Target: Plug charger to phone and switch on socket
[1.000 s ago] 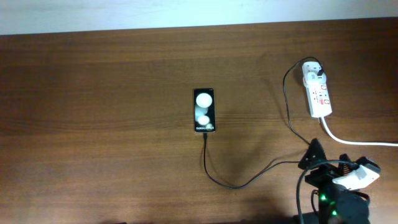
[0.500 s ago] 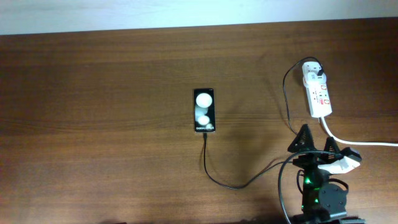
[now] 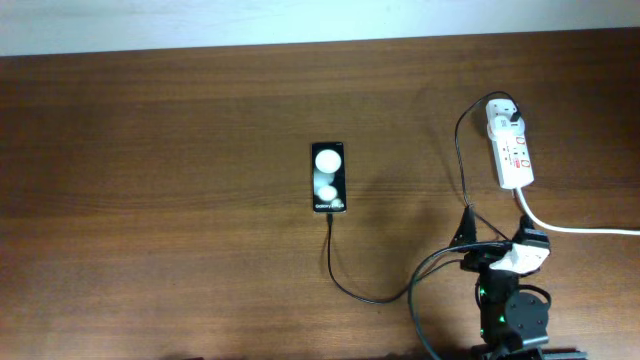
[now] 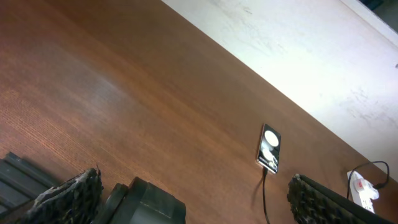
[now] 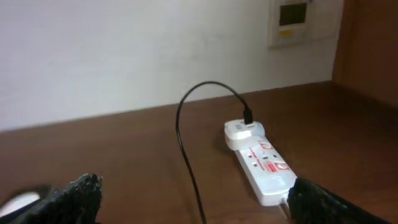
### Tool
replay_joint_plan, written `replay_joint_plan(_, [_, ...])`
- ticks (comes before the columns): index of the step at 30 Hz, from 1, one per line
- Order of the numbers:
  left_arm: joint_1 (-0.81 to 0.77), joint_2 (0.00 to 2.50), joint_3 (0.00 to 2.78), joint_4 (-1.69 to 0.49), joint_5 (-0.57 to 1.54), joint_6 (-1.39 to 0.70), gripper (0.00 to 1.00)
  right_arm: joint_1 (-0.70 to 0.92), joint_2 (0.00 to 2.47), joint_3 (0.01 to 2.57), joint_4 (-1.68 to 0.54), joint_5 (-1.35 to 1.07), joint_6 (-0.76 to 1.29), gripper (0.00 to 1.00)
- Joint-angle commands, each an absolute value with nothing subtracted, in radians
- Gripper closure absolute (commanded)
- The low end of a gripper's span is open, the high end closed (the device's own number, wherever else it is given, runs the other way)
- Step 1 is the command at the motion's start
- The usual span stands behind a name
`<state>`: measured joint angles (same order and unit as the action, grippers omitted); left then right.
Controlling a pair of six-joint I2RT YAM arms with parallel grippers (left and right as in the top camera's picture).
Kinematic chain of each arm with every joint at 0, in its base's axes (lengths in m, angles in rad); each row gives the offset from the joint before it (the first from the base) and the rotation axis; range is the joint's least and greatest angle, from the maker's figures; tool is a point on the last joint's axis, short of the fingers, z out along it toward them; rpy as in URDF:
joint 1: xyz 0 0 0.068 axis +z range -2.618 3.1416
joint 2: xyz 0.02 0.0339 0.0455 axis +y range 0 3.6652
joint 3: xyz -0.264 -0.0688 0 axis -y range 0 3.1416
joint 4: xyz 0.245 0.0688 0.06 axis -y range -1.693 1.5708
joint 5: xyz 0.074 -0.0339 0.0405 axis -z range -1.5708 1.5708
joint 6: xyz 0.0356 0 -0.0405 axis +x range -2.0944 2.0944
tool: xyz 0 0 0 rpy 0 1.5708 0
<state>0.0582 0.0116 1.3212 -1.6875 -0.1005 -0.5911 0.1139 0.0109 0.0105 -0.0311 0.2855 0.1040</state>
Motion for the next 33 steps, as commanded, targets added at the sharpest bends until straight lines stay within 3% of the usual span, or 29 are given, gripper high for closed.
replay_joint_plan(1, [0.053, 0.007, 1.324, -1.687, -0.09, -0.59, 0.01, 0.109, 0.003, 0.006, -0.055, 0.257, -0.011, 0.01])
replay_joint_plan(6, [0.053, 0.007, 1.324, -1.687, -0.09, -0.59, 0.01, 0.109, 0.004, 0.006, -0.057, 0.226, -0.011, 0.01])
replay_joint_plan(10, [0.053, 0.007, 1.324, -1.687, -0.09, -0.59, 0.01, 0.109, 0.003, 0.006, -0.065, 0.165, -0.162, 0.01])
replay_joint_plan(16, [0.053, 0.007, 1.324, -1.687, -0.09, -0.59, 0.01, 0.097, 0.004, 0.006, -0.065, 0.165, -0.16, 0.01])
replay_joint_plan(20, [0.053, 0.007, 1.324, -1.687, -0.09, -0.59, 0.01, -0.007, 0.004, 0.006, -0.067, 0.156, -0.115, 0.01])
replay_joint_plan(23, [0.053, 0.007, 1.324, -1.687, -0.09, -0.59, 0.01, -0.009, 0.003, 0.006, -0.065, 0.168, -0.021, 0.01])
replay_joint_plan(33, [0.053, 0.007, 1.324, -1.687, -0.09, -0.59, 0.01, -0.006, 0.004, 0.006, -0.065, 0.168, -0.017, 0.01])
